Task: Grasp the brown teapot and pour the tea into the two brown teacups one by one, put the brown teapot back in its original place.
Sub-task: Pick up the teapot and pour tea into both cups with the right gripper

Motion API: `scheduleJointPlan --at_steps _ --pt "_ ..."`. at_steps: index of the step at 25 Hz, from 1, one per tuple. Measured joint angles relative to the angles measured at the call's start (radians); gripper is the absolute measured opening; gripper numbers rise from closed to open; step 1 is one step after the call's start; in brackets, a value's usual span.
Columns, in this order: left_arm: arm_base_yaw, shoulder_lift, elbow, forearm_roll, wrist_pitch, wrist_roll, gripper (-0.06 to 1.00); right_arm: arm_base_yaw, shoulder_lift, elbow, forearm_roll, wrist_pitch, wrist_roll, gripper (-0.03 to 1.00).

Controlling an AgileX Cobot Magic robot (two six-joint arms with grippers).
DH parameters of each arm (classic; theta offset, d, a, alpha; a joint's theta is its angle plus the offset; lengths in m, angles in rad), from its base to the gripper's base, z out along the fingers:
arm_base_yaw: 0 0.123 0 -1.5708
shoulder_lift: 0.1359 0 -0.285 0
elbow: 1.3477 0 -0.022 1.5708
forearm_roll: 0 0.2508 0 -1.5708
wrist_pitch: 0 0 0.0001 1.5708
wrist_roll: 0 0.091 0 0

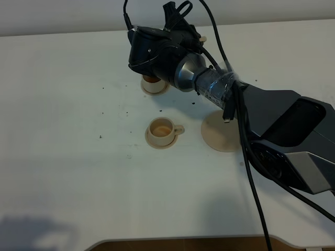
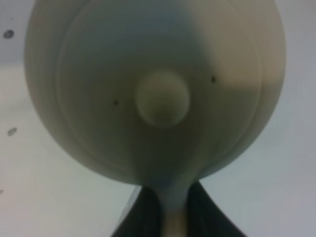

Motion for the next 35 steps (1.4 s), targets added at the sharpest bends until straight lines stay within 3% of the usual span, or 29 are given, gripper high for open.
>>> scheduleJointPlan --at_steps 35 --pt "0.000 0.000 0.000 0.033 0.000 0.000 0.37 0.000 0.000 0.000 -0.052 -0.044 -0.116 0.12"
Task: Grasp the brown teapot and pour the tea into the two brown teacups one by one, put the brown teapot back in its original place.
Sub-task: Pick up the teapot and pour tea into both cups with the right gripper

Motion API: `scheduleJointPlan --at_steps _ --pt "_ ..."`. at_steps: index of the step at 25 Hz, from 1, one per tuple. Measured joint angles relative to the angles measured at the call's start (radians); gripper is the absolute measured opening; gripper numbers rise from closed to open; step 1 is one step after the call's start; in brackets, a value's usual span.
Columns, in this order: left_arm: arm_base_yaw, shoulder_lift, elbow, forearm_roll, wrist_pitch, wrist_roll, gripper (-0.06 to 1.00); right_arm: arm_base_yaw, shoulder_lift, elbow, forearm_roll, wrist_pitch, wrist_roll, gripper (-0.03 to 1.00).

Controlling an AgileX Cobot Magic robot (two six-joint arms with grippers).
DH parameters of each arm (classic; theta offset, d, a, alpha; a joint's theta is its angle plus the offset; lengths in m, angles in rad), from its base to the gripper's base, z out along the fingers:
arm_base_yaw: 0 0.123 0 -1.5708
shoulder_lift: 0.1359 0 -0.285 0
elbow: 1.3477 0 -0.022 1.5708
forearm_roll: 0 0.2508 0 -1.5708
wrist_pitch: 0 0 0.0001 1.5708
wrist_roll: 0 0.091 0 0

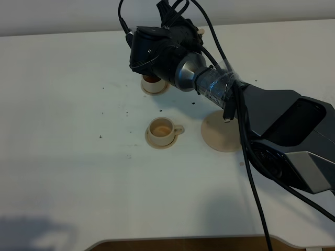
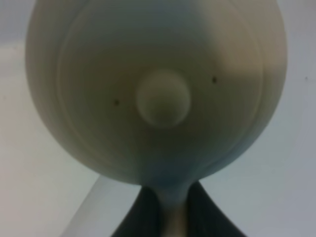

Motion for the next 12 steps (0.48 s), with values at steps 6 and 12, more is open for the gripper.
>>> scheduleJointPlan --at_steps 6,12 --pt "0.000 0.000 0.000 0.010 0.000 0.000 0.37 0.000 0.000 0.000 -0.005 -0.009 -0.025 0.12" --pt "0.000 0.000 0.000 0.010 0.000 0.000 0.37 0.000 0.000 0.000 -0.026 -0.021 -0.045 0.12"
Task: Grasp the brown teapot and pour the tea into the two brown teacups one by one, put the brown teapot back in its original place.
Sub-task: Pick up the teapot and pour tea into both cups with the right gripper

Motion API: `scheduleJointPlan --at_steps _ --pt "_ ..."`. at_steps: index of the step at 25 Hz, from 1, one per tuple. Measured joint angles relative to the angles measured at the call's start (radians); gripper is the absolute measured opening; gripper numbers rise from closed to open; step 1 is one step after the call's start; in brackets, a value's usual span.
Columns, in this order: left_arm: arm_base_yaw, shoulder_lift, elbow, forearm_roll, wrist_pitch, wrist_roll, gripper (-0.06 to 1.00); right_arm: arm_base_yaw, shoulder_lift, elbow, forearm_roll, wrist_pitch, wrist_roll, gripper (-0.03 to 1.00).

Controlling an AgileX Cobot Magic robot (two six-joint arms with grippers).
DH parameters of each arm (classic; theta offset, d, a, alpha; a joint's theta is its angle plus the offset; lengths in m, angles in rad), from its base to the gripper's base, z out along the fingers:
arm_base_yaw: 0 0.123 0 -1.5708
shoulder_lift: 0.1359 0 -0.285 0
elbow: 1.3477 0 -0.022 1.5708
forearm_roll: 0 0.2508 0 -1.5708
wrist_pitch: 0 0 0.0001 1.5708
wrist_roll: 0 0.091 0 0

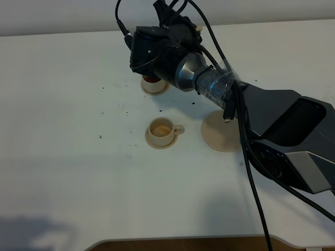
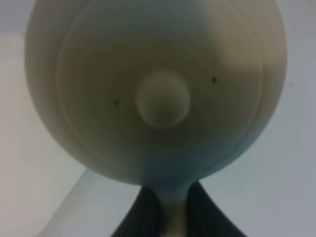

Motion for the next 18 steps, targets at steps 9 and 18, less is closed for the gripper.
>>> scheduleJointPlan --at_steps 9,18 --pt "0.000 0.000 0.000 0.000 0.000 0.000 0.37 0.000 0.000 0.000 -0.011 -0.028 -0.045 0.12" --pt "0.000 0.000 0.000 0.000 0.000 0.000 0.37 0.000 0.004 0.000 -0.028 -0.039 -0.081 0.12"
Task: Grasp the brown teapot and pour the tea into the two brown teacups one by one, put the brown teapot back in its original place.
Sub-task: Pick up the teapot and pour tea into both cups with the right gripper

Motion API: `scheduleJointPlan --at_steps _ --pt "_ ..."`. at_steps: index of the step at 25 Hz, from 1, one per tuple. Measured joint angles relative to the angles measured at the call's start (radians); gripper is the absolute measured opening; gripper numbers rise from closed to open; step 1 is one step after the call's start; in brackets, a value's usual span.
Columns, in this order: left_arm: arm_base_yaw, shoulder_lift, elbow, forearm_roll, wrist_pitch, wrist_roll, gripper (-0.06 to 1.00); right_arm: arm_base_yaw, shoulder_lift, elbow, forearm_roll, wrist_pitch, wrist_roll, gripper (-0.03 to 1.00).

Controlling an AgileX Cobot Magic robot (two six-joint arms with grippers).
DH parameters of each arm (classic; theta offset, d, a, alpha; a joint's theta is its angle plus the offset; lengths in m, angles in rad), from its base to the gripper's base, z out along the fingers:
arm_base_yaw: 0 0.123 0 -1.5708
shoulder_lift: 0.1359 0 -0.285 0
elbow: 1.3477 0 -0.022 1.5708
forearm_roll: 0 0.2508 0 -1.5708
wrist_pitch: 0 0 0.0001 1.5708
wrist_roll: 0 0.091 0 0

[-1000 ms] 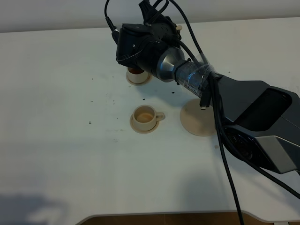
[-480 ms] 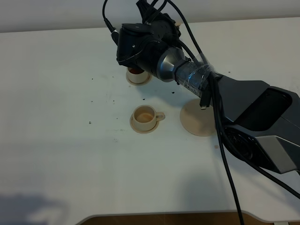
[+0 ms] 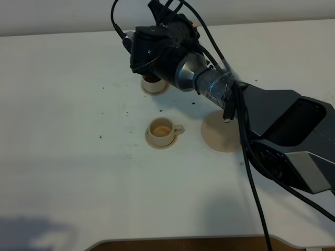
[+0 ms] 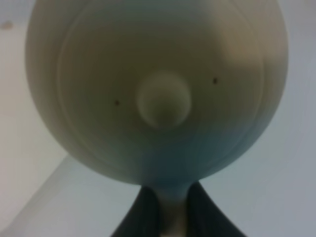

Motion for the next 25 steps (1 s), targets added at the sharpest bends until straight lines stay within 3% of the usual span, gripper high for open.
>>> scheduleJointPlan --at_steps 25 --pt "0.000 0.000 0.000 0.000 0.000 0.000 0.37 0.013 0.015 0.000 -0.023 0.004 0.003 0.12"
